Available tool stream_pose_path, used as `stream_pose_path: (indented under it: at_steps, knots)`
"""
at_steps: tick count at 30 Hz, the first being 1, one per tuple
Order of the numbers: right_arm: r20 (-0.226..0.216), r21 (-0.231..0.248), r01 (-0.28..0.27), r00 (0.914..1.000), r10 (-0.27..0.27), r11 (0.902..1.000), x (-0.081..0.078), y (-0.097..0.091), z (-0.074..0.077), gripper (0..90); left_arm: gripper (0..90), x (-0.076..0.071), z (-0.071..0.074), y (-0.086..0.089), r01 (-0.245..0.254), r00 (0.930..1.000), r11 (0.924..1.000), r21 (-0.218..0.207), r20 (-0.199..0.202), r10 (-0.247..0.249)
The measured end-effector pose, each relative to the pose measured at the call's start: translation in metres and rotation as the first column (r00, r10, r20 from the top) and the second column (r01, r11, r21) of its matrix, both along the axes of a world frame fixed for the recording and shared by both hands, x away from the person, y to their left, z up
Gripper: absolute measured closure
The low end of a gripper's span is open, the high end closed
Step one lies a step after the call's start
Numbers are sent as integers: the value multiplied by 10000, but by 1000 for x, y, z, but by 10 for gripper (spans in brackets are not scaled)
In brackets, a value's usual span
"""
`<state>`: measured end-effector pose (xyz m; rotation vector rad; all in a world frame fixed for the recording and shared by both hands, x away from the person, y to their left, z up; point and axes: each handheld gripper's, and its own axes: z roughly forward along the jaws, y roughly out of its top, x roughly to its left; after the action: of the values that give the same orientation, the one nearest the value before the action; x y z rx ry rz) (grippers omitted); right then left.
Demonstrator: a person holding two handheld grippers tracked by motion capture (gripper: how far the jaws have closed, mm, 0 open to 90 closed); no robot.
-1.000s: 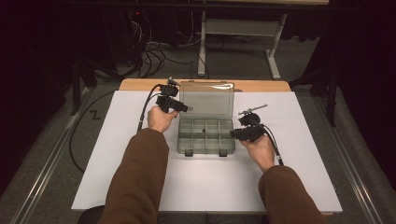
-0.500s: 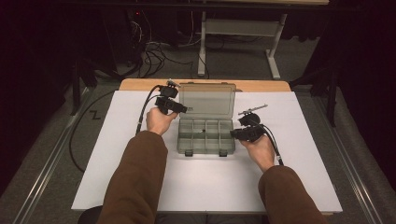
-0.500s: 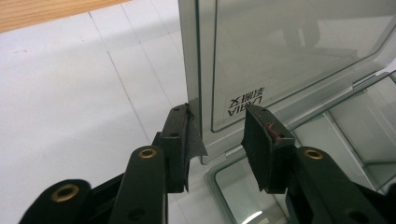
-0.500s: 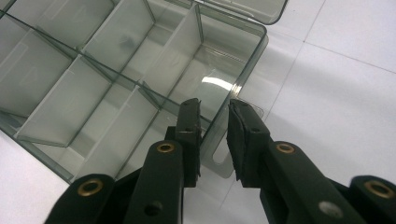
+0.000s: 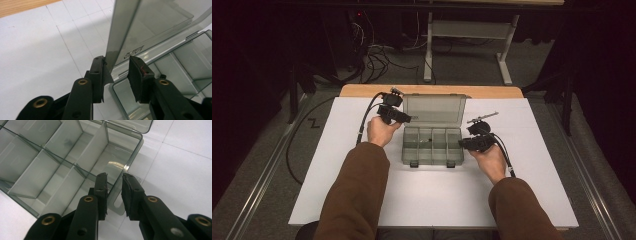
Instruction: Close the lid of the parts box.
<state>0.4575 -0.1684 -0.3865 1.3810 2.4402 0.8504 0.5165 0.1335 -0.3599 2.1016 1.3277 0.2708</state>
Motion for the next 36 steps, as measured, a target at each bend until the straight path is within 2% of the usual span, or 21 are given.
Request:
stream_pose_path:
  at_steps: [36]
  knots:
    - [169,126,-67,9998,64,9999,-1,-1,-1,749,685,-18,-12,7,263,9996,9995,-175,-38,-263]
